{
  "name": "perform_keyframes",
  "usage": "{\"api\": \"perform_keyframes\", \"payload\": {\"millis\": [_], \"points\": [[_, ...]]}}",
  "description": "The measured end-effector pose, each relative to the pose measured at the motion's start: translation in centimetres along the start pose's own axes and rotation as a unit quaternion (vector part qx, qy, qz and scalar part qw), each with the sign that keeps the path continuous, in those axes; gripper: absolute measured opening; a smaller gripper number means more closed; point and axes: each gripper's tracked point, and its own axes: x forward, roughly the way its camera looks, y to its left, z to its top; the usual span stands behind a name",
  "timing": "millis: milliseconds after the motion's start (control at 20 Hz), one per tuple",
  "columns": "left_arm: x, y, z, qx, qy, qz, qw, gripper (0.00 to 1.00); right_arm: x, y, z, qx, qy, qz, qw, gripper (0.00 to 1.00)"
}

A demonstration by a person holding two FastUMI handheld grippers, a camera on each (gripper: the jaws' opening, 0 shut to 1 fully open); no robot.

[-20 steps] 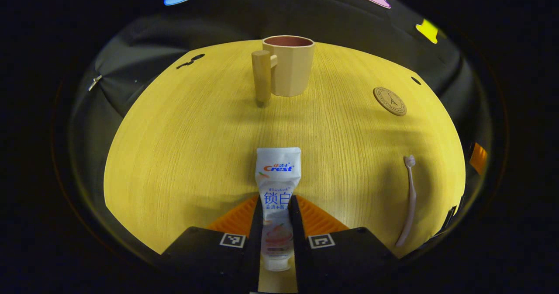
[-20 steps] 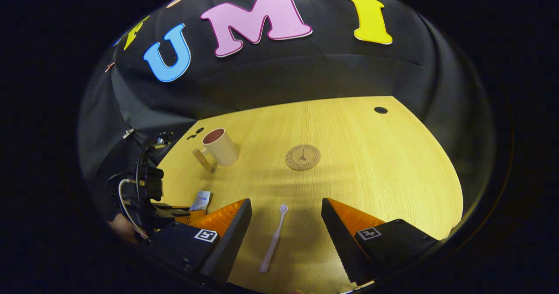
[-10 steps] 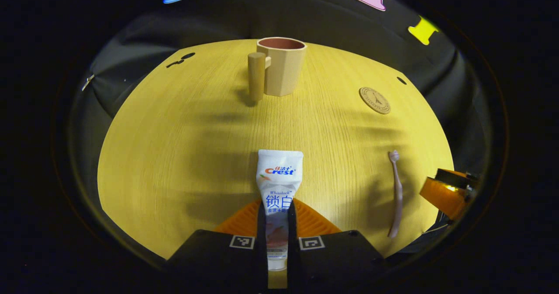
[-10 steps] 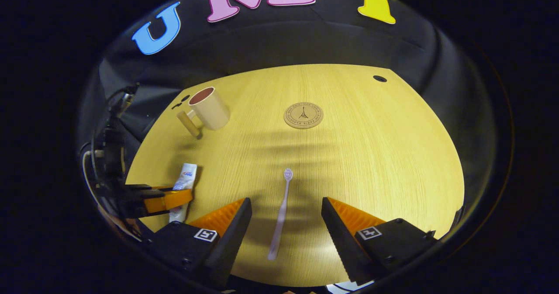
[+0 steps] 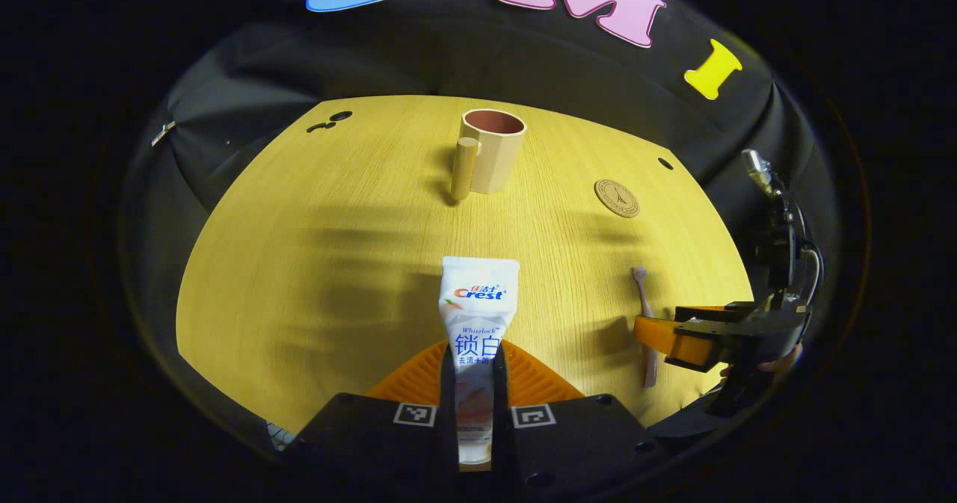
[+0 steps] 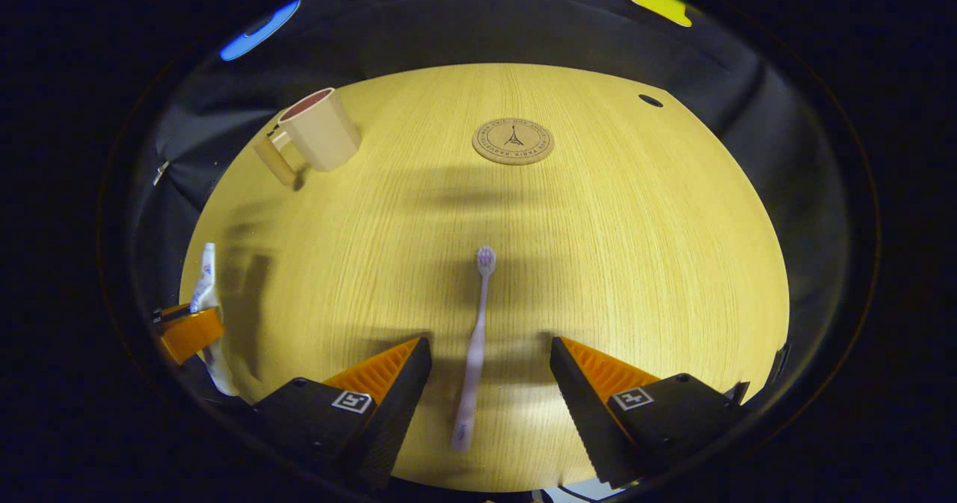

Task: Put the toothbrush and toothpaste on the desktop into the cup, then pick up the cup and place it on the coaster on the desktop.

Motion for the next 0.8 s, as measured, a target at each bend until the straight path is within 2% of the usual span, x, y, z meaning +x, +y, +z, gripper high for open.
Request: {"api": "perform_keyframes", "payload": {"millis": [150, 300, 350, 400, 450, 500, 600, 650, 800], "points": [[0.11, 0.28, -0.40, -0.006, 0.003, -0.003, 1.000, 0.22, 0.33, 0.00, -0.31, 0.000, 0.006, -0.008, 1.000, 0.99], [0.15, 0.30, -0.66, -0.003, 0.006, -0.004, 1.000, 0.23, 0.29, -0.06, -0.48, 0.002, 0.013, -0.012, 1.000, 0.92], [0.03, 0.32, -0.59, -0.002, 0.007, -0.005, 1.000, 0.22, 0.25, -0.16, -0.42, 0.005, 0.016, -0.013, 1.000, 0.86], [-0.05, 0.27, -0.46, -0.001, 0.008, -0.007, 1.000, 0.22, 0.27, -0.32, -0.36, 0.007, 0.019, -0.015, 1.000, 0.60], [-0.06, 0.30, -0.48, -0.001, 0.009, -0.008, 1.000, 0.22, 0.33, -0.34, -0.45, 0.010, 0.027, -0.016, 0.999, 0.68], [-0.09, 0.32, -0.44, 0.000, 0.011, -0.010, 1.000, 0.22, 0.37, -0.37, -0.33, 0.012, 0.029, -0.017, 0.999, 0.61], [-0.12, 0.33, -0.35, 0.002, 0.013, -0.011, 1.000, 0.23, 0.59, -0.34, -0.25, 0.014, 0.033, -0.018, 0.999, 0.40], [-0.17, 0.34, -0.42, 0.005, 0.015, -0.012, 1.000, 0.22, 0.45, -0.29, -0.15, 0.014, 0.033, -0.018, 0.999, 0.23], [-0.10, 0.41, -0.45, 0.013, 0.018, -0.011, 1.000, 0.23, 0.47, 0.08, 0.10, -0.003, 0.026, -0.011, 1.000, 0.20]]}}
